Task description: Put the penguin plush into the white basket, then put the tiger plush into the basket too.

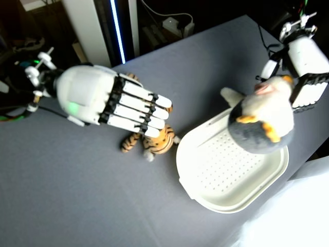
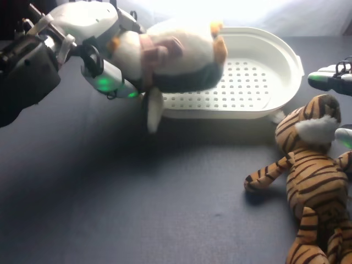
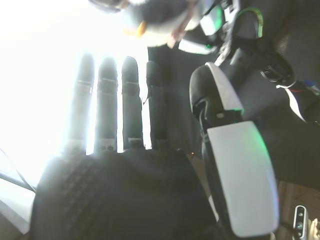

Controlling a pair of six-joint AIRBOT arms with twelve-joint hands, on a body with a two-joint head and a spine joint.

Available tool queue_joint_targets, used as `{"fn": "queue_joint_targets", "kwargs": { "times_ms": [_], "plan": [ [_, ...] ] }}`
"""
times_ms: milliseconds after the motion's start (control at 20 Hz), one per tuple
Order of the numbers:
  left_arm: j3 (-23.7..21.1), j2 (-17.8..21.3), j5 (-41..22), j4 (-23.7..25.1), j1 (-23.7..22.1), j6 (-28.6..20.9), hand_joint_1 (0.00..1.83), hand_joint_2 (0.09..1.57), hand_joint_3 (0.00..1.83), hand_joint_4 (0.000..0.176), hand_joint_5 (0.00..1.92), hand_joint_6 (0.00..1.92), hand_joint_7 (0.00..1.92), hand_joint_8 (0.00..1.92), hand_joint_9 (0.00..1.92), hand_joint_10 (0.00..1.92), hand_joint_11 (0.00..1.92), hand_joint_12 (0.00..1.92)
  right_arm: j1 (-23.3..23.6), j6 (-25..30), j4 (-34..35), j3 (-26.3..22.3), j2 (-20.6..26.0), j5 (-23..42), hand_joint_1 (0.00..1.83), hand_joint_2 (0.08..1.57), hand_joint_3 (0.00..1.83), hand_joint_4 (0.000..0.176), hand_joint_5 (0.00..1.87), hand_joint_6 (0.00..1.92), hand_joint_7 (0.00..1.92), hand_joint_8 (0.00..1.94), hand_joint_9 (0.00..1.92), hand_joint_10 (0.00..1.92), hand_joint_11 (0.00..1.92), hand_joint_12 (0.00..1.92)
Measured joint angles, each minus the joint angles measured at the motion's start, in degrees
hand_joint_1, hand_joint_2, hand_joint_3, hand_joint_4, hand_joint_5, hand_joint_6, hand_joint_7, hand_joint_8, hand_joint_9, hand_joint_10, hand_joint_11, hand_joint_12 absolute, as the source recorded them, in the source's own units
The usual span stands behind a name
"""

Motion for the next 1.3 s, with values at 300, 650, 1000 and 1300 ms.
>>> {"fn": "queue_joint_targets", "kwargs": {
  "times_ms": [300,650,1000,1300],
  "plan": [
    [-8.5,4.5,-10.1,2.8,4.3,-0.3,0.88,0.83,0.00,0.176,0.04,0.00,0.07,0.00,0.11,0.00,0.00,0.65,-1.7,0.5,-4.6,-3.0,2.2,1.2,0.73,1.18,0.00,0.030,0.42,0.00,0.42,0.00,0.48,0.00,0.52,0.12],
    [-20.9,11.5,-29.4,12.6,12.6,-7.5,0.87,0.83,0.00,0.176,0.00,0.00,0.00,0.00,0.05,0.01,0.00,0.43,-5.3,1.4,-8.0,-3.6,2.1,-9.6,0.92,1.08,0.00,0.033,0.35,0.00,0.40,0.00,0.49,0.00,0.51,0.11],
    [-22.2,12.7,-35.8,12.9,15.0,-9.4,0.93,0.78,0.00,0.159,0.01,0.00,0.10,0.01,0.15,0.01,0.00,0.69,-1.1,-2.1,-8.1,-1.2,-1.3,-16.5,1.44,1.27,0.00,0.000,0.70,1.05,0.57,1.45,0.67,1.66,0.66,1.45],
    [-23.6,13.7,-39.4,12.3,17.5,-9.7,0.93,0.79,0.00,0.139,0.03,0.00,0.08,0.00,0.12,0.00,0.00,0.66,-0.3,-1.4,-8.1,-1.6,0.1,-15.8,1.48,1.29,0.01,0.000,0.66,1.79,0.54,1.62,0.59,1.76,0.75,1.72]
  ]
}}
